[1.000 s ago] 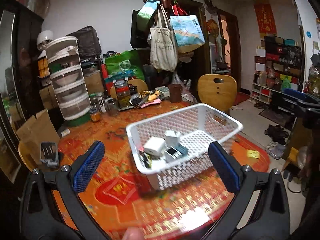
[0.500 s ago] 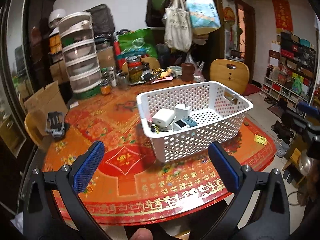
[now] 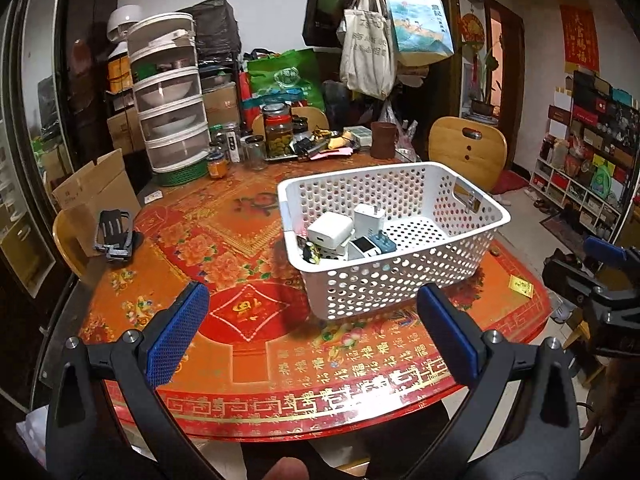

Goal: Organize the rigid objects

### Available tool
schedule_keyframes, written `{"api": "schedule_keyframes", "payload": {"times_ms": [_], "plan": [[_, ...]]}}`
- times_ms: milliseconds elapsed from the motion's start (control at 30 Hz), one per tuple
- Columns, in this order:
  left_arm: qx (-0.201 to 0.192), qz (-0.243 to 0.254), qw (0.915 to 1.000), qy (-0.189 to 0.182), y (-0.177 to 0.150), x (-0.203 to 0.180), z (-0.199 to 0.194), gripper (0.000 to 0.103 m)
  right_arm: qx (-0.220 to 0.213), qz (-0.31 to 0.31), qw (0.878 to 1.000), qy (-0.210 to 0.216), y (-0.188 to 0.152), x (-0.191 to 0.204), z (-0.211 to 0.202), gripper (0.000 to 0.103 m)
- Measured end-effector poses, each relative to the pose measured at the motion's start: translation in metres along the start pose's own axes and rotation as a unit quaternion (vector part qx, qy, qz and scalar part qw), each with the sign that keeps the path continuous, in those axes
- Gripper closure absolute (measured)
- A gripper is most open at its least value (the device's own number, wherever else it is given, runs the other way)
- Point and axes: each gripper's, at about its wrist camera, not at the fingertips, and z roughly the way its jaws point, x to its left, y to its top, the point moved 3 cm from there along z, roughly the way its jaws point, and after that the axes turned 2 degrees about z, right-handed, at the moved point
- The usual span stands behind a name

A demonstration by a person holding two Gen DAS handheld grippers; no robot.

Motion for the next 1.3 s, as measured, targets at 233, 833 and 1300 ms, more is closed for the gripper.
{"api": "schedule_keyframes", "payload": {"times_ms": [233,833,1300], "plan": [[0.007,-0.001,0.9999,-0.012,-0.0005,-0.0046,0.0054,0.001,0.004,0.001,1.000,-0.003,0.0016,-0.0027,0.0023,0.000],[0.014,-0.013,0.9997,-0.015,-0.0011,-0.0077,0.0100,0.001,0.007,-0.004,1.000,0.005,0.0016,-0.0005,0.0012,0.000],[0.015,-0.006,0.9998,-0.015,-0.0018,-0.0084,0.0088,0.001,0.007,-0.006,1.000,0.004,0.0017,-0.0014,0.0000,0.000]]}}
